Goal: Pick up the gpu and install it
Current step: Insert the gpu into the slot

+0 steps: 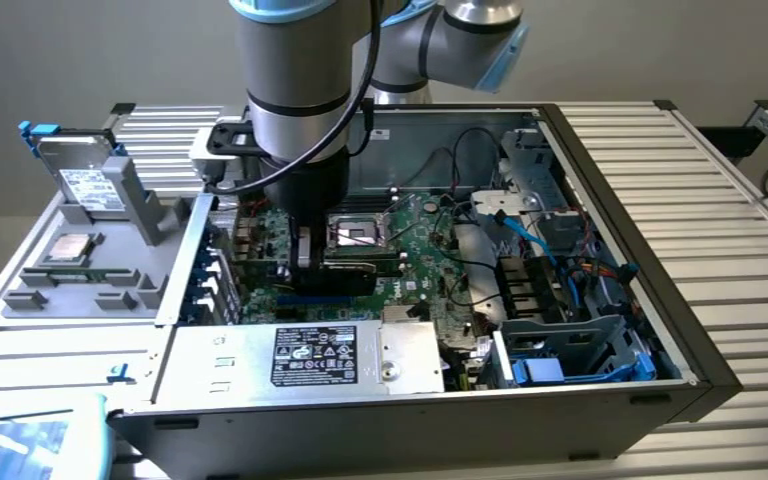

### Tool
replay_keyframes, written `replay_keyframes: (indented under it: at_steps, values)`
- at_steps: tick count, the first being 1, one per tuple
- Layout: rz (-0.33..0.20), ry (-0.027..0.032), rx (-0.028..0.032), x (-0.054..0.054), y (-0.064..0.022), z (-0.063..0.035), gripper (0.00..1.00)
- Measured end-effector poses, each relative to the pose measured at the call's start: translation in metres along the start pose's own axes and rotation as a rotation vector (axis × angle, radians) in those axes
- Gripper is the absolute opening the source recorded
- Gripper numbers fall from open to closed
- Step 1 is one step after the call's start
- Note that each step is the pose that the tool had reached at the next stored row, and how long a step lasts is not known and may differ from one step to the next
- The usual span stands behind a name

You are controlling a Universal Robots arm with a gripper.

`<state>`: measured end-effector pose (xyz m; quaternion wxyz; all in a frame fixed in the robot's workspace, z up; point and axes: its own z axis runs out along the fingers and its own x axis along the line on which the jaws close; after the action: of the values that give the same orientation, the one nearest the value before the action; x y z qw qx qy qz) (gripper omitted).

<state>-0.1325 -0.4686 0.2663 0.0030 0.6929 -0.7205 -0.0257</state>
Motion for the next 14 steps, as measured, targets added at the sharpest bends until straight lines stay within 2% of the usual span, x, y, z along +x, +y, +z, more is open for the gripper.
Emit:
replay_keyframes:
  at_steps: [4, 7, 11, 14]
  values:
    - [0.000, 0.0001, -0.0009, -0.0012, 0.0000, 0.0006, 0.27]
    - [0.000, 0.0029, -0.0014, -0.0031, 0.0001, 0.0011, 0.27]
    - [-0.001, 0.0037, -0.0017, -0.0031, 0.0001, 0.0013, 0.27]
    - [-0.002, 0.0071, -0.0016, -0.0031, 0.0000, 0.0020, 0.27]
